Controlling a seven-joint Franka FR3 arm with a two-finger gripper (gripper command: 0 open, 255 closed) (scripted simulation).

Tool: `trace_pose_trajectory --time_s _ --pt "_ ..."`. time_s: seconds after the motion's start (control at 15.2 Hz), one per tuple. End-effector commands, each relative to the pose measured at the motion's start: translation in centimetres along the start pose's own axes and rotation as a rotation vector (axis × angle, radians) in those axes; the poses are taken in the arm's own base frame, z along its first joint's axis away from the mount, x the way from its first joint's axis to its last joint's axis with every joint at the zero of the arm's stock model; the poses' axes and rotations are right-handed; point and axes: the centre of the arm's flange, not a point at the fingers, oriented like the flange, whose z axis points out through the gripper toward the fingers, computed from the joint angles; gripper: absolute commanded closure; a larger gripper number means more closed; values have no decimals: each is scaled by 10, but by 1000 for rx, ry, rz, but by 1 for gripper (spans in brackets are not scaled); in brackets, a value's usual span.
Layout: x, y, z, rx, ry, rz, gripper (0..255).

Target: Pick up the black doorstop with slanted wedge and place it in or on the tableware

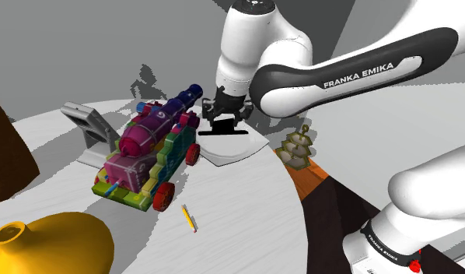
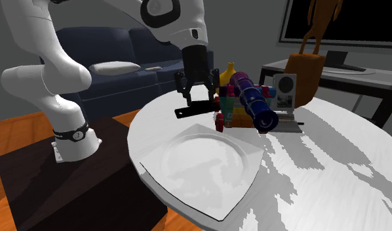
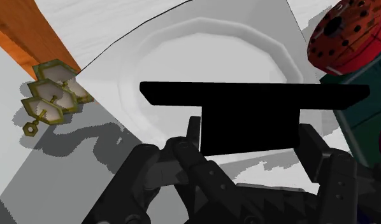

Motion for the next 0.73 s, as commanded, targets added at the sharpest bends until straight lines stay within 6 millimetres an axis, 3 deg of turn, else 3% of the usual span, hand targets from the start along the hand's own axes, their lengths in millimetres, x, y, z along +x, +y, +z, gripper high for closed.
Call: trace_pose_trajectory --time_s 0.0,0.46,0.66 --pt "22 9 7 1 2 -1 255" --pt "105 31 32 1 2 -1 255" --pt "99 31 47 1 2 -1 255"
